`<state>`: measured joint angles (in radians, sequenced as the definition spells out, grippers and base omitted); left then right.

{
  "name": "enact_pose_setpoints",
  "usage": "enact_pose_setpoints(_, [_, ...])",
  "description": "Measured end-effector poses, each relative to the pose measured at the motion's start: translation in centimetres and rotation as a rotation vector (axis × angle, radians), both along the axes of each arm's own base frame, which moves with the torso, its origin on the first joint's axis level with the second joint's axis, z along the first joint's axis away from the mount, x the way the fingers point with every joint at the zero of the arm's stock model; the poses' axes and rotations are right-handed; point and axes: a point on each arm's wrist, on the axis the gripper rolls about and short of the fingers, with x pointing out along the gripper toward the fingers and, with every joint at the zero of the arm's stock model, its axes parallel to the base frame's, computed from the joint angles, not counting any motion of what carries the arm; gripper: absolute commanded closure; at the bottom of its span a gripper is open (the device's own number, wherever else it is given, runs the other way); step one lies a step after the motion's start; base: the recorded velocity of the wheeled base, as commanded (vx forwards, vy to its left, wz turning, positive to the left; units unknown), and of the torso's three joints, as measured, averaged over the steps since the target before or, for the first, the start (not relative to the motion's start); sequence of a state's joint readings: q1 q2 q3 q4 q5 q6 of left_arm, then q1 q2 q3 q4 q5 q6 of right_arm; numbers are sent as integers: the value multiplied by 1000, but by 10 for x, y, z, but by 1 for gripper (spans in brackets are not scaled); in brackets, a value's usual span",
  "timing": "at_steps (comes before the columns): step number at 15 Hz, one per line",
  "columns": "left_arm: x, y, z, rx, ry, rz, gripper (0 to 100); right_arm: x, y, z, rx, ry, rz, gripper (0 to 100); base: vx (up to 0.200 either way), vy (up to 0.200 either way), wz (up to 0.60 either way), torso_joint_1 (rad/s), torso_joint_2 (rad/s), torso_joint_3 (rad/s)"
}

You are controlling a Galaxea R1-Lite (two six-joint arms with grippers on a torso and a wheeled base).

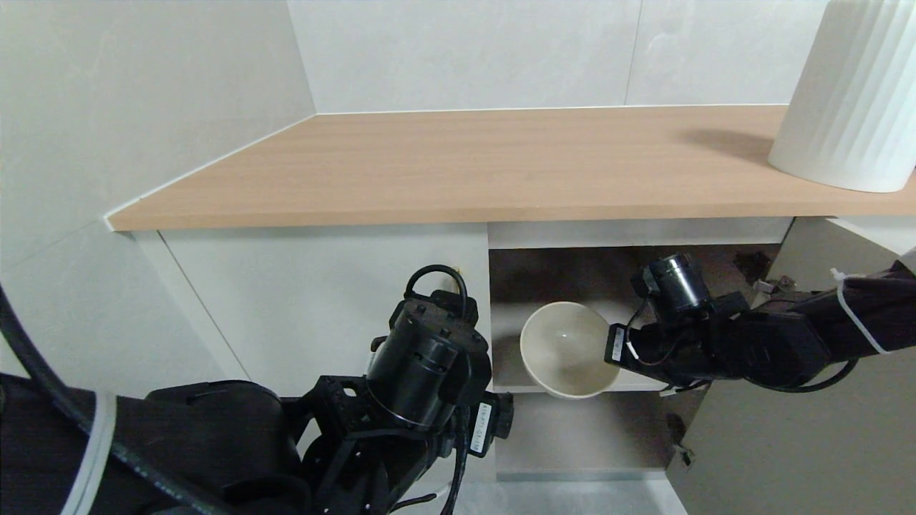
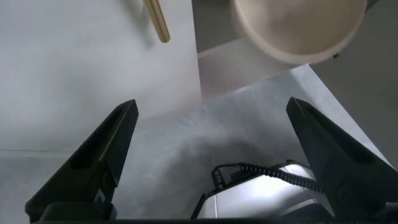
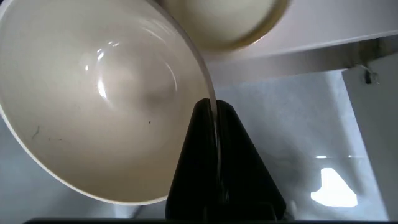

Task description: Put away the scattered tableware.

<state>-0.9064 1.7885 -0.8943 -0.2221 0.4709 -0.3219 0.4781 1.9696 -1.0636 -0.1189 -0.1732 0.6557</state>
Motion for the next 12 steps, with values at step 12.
enact_pose_setpoints(12, [0,1,1,-3,-2,2,0,46,-22,-34,-24,-75,-186,100,0,0,0,0,0,0])
